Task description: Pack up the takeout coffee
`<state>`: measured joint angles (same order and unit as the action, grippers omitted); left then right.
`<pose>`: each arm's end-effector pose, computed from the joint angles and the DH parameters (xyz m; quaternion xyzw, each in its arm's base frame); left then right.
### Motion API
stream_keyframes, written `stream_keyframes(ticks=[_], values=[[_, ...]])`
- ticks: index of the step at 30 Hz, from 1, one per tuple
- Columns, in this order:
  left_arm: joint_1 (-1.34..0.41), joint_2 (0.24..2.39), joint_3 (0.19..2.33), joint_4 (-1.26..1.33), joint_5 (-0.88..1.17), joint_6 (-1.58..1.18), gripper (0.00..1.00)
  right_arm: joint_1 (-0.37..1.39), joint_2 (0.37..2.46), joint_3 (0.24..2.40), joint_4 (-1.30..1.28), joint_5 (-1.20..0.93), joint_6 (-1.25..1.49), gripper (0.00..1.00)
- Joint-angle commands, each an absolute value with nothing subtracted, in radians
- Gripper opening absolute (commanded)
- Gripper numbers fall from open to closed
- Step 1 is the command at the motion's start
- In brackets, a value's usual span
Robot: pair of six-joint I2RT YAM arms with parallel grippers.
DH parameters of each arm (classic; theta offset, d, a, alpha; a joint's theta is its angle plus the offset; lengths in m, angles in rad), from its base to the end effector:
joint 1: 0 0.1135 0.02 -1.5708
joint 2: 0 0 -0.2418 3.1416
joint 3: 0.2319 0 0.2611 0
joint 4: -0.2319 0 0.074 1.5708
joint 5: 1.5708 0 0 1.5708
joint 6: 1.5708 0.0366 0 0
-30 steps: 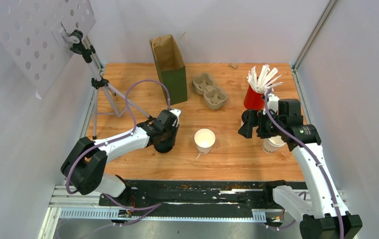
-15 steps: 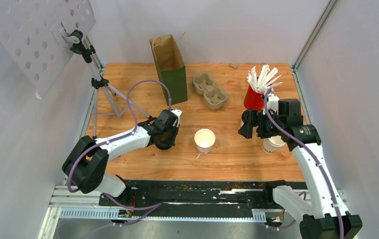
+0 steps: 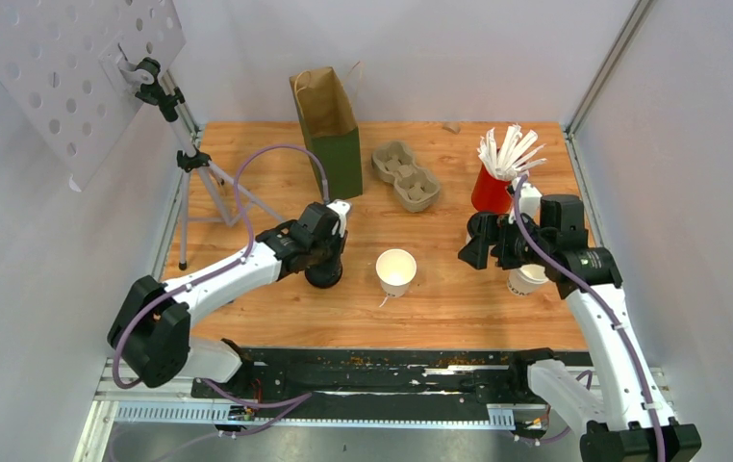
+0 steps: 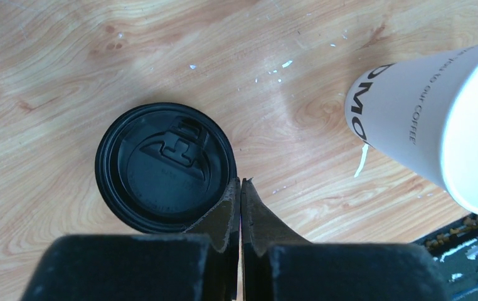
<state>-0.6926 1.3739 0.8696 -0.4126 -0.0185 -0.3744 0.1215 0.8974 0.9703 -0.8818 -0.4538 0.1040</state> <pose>0.2247 -0.1856 0.1926 0.1471 0.9355 -0.1558 0.2810 0.1887 0.0392 0.3035 -0.0915 0.9038 0.2483 0.3365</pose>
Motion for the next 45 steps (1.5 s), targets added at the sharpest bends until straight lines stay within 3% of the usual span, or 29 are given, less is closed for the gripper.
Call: stream_keyframes(ticks=[1, 5, 7, 9, 14, 36, 40, 45], values=[[-0.691, 1.275, 0.921, -0.469, -0.007, -0.402, 0.0, 0.138, 0.833, 0.959, -0.751, -0.53, 0.139, 0.87], [-0.689, 1.204, 0.939, -0.485, 0.006, -0.405, 0.02, 0.157, 0.783, 0.944, -0.65, -0.543, 0.147, 0.86], [-0.691, 1.203, 0.94, -0.492, 0.003, -0.386, 0.19, 0.16, 0.777, 0.954, -0.64, -0.547, 0.15, 0.86], [-0.69, 1.215, 0.922, -0.458, 0.016, -0.355, 0.28, 0.161, 0.775, 0.961, -0.639, -0.545, 0.161, 0.86], [-0.689, 1.286, 0.926, -0.432, 0.007, -0.326, 0.37, 0.163, 0.766, 0.964, -0.658, -0.535, 0.174, 0.85], [-0.69, 1.529, 0.939, -0.346, -0.041, -0.341, 0.38, 0.163, 0.794, 0.966, -0.703, -0.52, 0.147, 0.85], [-0.69, 1.54, 0.937, -0.338, -0.042, -0.336, 0.33, 0.163, 0.793, 0.964, -0.703, -0.514, 0.143, 0.85], [-0.691, 1.544, 0.935, -0.333, -0.033, -0.334, 0.13, 0.163, 0.794, 0.962, -0.706, -0.509, 0.144, 0.85]])
